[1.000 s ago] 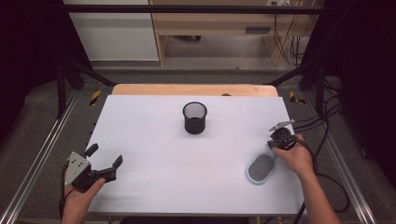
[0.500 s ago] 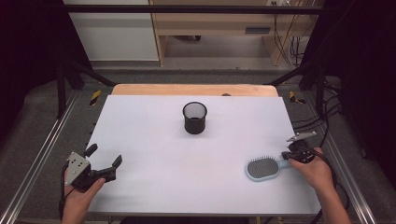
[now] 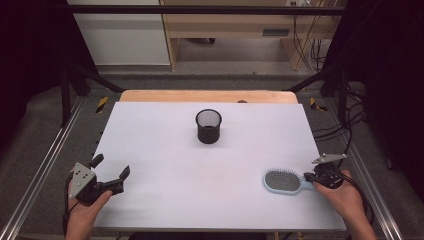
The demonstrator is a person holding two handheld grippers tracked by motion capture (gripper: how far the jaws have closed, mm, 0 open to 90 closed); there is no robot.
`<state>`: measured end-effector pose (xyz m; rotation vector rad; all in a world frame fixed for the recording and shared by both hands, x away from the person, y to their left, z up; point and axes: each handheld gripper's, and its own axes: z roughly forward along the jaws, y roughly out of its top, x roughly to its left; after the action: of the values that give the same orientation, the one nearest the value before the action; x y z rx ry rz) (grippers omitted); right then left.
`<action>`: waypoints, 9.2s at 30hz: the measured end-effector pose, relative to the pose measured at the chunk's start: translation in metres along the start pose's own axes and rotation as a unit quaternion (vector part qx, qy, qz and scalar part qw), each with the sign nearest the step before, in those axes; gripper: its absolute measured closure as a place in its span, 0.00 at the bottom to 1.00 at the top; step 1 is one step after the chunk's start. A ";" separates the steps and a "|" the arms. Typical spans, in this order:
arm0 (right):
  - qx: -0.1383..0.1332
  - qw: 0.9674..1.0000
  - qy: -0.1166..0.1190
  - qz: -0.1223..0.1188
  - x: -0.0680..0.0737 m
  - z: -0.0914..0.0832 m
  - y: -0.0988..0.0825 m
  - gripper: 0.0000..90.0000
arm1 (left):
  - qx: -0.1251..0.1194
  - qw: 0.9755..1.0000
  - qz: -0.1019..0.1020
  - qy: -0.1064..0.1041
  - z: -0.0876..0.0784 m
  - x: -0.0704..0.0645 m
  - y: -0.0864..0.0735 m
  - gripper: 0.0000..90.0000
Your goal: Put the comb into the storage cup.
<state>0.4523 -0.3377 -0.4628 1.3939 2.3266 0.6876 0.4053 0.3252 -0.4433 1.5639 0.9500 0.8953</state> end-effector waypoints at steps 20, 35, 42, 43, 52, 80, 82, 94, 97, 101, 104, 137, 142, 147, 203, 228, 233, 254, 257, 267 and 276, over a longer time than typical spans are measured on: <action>-0.013 1.000 0.023 0.003 0.020 -0.021 -0.017 1.00 | 0.001 1.000 0.000 0.000 0.000 0.000 0.000 0.03; -0.012 0.999 0.040 -0.002 0.033 -0.026 -0.026 1.00 | 0.002 1.000 0.000 -0.003 0.000 -0.001 0.000 0.03; -0.017 0.999 0.037 -0.006 0.033 -0.027 -0.026 1.00 | 0.003 1.000 0.003 -0.004 0.000 -0.001 0.000 0.03; -0.020 0.999 0.036 -0.008 0.032 -0.027 -0.026 1.00 | 0.003 1.000 0.003 -0.005 0.000 -0.002 0.000 0.03; -0.077 0.996 0.031 -0.015 0.031 -0.042 -0.029 0.94 | 0.004 1.000 0.004 -0.005 0.000 -0.002 0.000 0.03; -0.012 0.994 0.071 -0.081 0.038 -0.032 -0.042 0.53 | 0.004 1.000 0.006 -0.004 0.000 -0.003 -0.001 0.03; -0.008 0.994 0.070 -0.087 0.038 -0.030 -0.043 0.57 | 0.004 1.000 0.007 -0.004 0.000 -0.003 -0.001 0.03; 0.019 0.992 0.080 -0.099 0.041 -0.027 -0.034 0.76 | 0.004 1.000 0.009 -0.006 0.000 -0.003 0.000 0.03; 0.028 0.992 0.076 -0.093 0.042 -0.027 -0.031 0.77 | 0.004 1.000 0.008 -0.005 0.000 -0.003 0.000 0.03; 0.017 0.995 0.068 -0.077 0.041 -0.027 -0.030 0.77 | 0.004 1.000 0.008 -0.006 0.000 -0.003 0.000 0.03; 0.007 0.996 0.062 -0.069 0.039 -0.023 -0.024 0.77 | 0.005 1.000 0.009 -0.006 0.000 -0.004 0.000 0.03; -0.156 0.987 0.035 -0.033 0.075 0.019 0.076 0.77 | -0.017 0.999 -0.020 -0.036 0.002 -0.018 0.009 0.02; -0.175 0.983 0.040 -0.032 0.085 0.020 0.077 0.77 | -0.022 0.999 -0.017 -0.045 0.005 -0.024 0.013 0.02; -0.189 0.980 0.045 -0.043 0.093 0.017 0.081 0.77 | -0.021 0.998 -0.016 -0.052 0.013 -0.028 0.018 0.02; -0.351 0.931 0.078 -0.069 0.189 0.010 0.115 0.77 | -0.013 0.976 -0.073 -0.207 0.134 -0.149 0.113 0.04; -0.361 0.924 0.089 -0.086 0.202 0.015 0.116 0.77 | 0.010 0.964 -0.150 -0.219 0.160 -0.161 0.120 0.26; -0.356 0.926 0.093 -0.082 0.202 0.016 0.117 0.77 | 0.014 0.963 -0.162 -0.213 0.160 -0.160 0.120 0.38; -0.333 0.935 0.102 -0.074 0.200 0.023 0.117 0.77 | 0.012 0.957 -0.175 -0.232 0.158 -0.166 0.122 0.57; -0.328 0.936 0.106 -0.073 0.200 0.023 0.117 0.77 | 0.016 0.957 -0.173 -0.230 0.158 -0.166 0.122 0.57; -0.322 0.937 0.119 -0.067 0.198 0.026 0.118 0.77 | 0.017 0.955 -0.182 -0.236 0.161 -0.167 0.121 0.58; -0.314 0.938 0.135 -0.059 0.196 0.029 0.118 0.69 | 0.015 0.955 -0.179 -0.236 0.163 -0.165 0.121 0.58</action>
<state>0.4625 -0.1100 -0.4283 0.9022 2.0612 1.4969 0.5010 0.0954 -0.3638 1.4747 0.8583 0.2348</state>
